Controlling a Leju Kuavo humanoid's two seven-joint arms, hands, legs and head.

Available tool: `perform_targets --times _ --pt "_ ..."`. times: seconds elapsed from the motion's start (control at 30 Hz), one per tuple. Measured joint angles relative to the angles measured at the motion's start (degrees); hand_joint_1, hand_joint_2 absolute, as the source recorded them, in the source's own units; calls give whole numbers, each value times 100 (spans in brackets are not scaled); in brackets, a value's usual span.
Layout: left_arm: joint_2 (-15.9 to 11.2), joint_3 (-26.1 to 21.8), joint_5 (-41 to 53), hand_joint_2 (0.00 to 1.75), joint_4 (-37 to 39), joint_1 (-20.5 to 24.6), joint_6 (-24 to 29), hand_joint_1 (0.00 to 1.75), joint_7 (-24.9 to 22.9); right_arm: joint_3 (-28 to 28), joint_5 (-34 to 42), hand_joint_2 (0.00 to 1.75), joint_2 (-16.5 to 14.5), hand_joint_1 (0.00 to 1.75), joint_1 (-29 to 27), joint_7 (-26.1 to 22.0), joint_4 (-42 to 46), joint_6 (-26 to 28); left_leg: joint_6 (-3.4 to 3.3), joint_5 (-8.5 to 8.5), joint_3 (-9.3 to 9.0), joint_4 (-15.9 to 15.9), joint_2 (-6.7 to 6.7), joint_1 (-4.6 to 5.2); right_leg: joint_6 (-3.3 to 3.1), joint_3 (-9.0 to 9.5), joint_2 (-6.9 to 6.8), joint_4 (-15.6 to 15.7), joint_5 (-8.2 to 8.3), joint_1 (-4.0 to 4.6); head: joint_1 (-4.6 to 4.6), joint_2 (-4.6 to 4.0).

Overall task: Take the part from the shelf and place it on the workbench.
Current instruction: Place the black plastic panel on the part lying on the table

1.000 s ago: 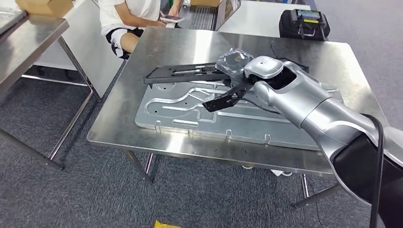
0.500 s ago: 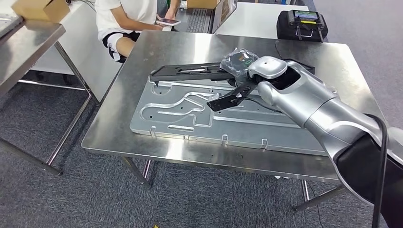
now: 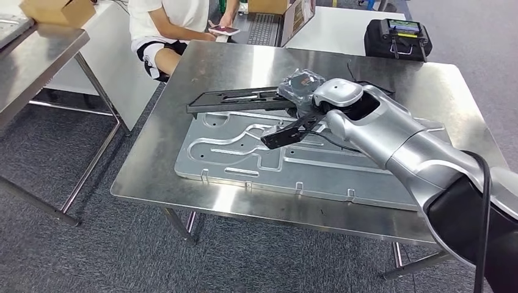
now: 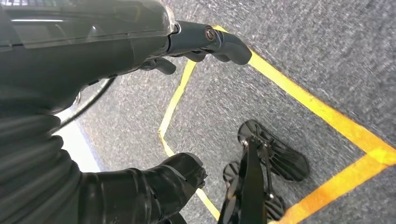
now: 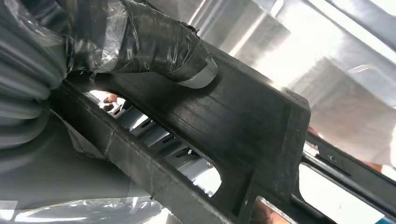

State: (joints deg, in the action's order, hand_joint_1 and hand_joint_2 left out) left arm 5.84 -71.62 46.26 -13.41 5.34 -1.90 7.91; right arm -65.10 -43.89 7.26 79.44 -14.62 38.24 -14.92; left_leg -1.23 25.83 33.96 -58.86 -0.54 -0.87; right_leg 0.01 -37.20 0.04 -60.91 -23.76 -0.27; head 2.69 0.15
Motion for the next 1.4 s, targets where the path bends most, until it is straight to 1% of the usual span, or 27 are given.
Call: perform_targets --times 0.07,0.13,0.17,0.2,0.27,0.3,0.33,0.37,0.43,0.5,0.6,0.67,0.7,0.77,0.8,0.83,0.87,0.9,0.93,1.0,1.07,1.17,1.23,1.3,1.33,1.37,1.4 --pt "2 4 17 175 1 6 -1 0 -3 -4 20 175 -3 175 -44 -10 3 9 50 9 7 10 1 10 -31 57 1 127 -37 30 -2 0" --pt "-1 15 40 175 2 15 -2 0 -4 -11 26 175 -4 175 -110 -14 5 10 104 64 26 -45 11 9 -74 99 -2 182 -34 -9 -2 0" --pt "-2 20 53 175 2 15 -4 0 -4 -17 26 175 -3 175 -134 -14 4 13 129 148 86 -189 17 9 -101 130 -5 215 -32 -28 -1 1" --pt "-5 23 61 175 3 13 -7 0 -4 -25 27 175 -3 175 -152 -16 3 21 151 278 211 -451 22 6 -128 160 -9 235 -35 -47 -1 1" --pt "-15 23 72 175 3 1 -9 0 -4 -45 29 175 -3 175 -193 -27 -1 39 186 561 589 -1175 25 -2 -166 188 -9 233 -60 -40 1 0" --pt "-23 24 75 175 3 -1 -9 0 -4 -53 30 175 -3 175 -226 -36 -2 48 201 634 775 -1478 25 -7 -173 198 -7 225 -74 -39 1 -1" --pt "-29 25 78 175 3 -2 -9 0 -4 -57 33 175 -3 175 -263 -48 -2 50 213 599 884 -1603 26 -15 -174 210 -4 218 -91 -40 1 -1" --pt "-34 26 83 175 3 -3 -9 0 -4 -59 37 175 -3 175 -294 -57 -2 50 221 453 888 -1510 28 -25 -167 224 0 205 -111 -44 1 0" --pt "-45 28 96 175 4 -4 -9 0 -4 -60 49 175 -2 175 -321 -70 -2 48 227 3 624 -812 37 -48 -126 248 4 154 -173 -54 0 0" --pt "-52 31 107 175 7 0 -8 0 -5 -60 57 175 9 175 -320 -71 -3 46 206 -199 358 -224 43 -40 -61 237 5 92 -231 -33 -1 1" --pt "-56 36 114 175 10 4 -5 0 -5 -60 71 175 31 175 -326 -89 -4 46 111 -168 308 -115 29 -23 25 233 1 96 -250 -8 -5 0" --pt "-57 38 117 175 10 -5 -4 0 -5 -60 85 175 51 175 -332 -98 -3 50 36 -177 268 -66 34 -34 72 195 0 -20 -348 -26 -7 1" --pt "-57 39 120 175 10 -6 -5 0 -5 -60 95 175 61 175 -333 -100 -3 53 2 -180 247 -43 37 -40 93 104 0 -226 -470 -34 -8 0" --pt "-57 40 131 175 10 -4 -10 0 -4 -60 119 175 81 175 -368 -101 -2 59 -42 -168 226 -32 36 -33 123 -254 -1 -949 -800 -43 -9 0" --pt "-57 41 143 175 10 -2 -12 0 -4 -60 128 175 85 175 -405 -103 -3 61 -56 -160 218 -33 31 -27 130 -443 -1 -1296 -907 -45 -9 0" --pt "-57 42 154 175 10 -2 -14 0 -4 -60 133 175 90 175 -452 -104 -3 63 -65 -148 203 -33 25 -21 128 -565 -1 -1484 -913 -45 -9 1" --pt "-57 43 163 175 10 -3 -14 0 -4 -60 135 175 92 175 -494 -105 -4 64 -69 -134 180 -34 18 -14 115 -582 -1 -1450 -803 -44 -9 1" --pt "-57 43 169 175 10 -5 -13 0 -4 -60 137 175 92 175 -522 -106 -4 66 -68 -118 150 -34 13 -6 91 -484 -1 -1189 -598 -40 -9 1" --pt "-56 43 171 175 10 -8 -13 0 -4 -60 138 175 92 175 -535 -106 -4 68 -65 -98 121 -33 10 1 51 -313 -1 -783 -356 -28 -10 0" --pt "-40 43 173 175 19 -4 -14 0 -4 -60 142 175 93 175 -527 -107 -4 79 -36 -66 99 -37 9 22 -36 -1 -5 -99 -90 17 -9 -1" --pt "-27 43 174 175 27 4 -16 0 -4 -60 146 175 94 175 -524 -122 -5 87 16 -58 102 -28 12 21 -82 97 -2 113 -90 57 -10 0" --pt "-33 43 179 175 28 12 -20 0 -14 -60 162 175 88 175 -551 -183 -4 87 102 8 93 -78 20 28 -126 193 -6 237 -64 11 -10 0" --pt "-37 43 190 175 32 4 -28 0 -21 -65 166 175 83 175 -585 -218 -5 87 141 256 307 -543 25 15 -171 271 -17 309 -51 -24 -5 -1" --pt "-48 43 207 175 34 -2 -33 0 -21 -78 164 175 83 175 -653 -247 -8 84 175 528 700 -1261 26 1 -196 288 -14 304 -72 -24 -1 0" --pt "-56 43 214 175 33 -4 -33 0 -21 -89 164 175 83 175 -701 -260 -8 83 191 556 847 -1484 27 -3 -196 295 -11 292 -90 -23 0 0" --pt "-62 43 218 175 33 -5 -33 0 -21 -101 164 175 83 175 -746 -269 -8 82 202 477 898 -1507 28 -8 -190 303 -7 274 -114 -24 0 -1" --pt "-66 43 218 175 33 -6 -34 0 -21 -115 164 175 83 175 -779 -274 -8 83 208 295 833 -1302 30 -14 -180 315 -3 246 -145 -29 0 -1"
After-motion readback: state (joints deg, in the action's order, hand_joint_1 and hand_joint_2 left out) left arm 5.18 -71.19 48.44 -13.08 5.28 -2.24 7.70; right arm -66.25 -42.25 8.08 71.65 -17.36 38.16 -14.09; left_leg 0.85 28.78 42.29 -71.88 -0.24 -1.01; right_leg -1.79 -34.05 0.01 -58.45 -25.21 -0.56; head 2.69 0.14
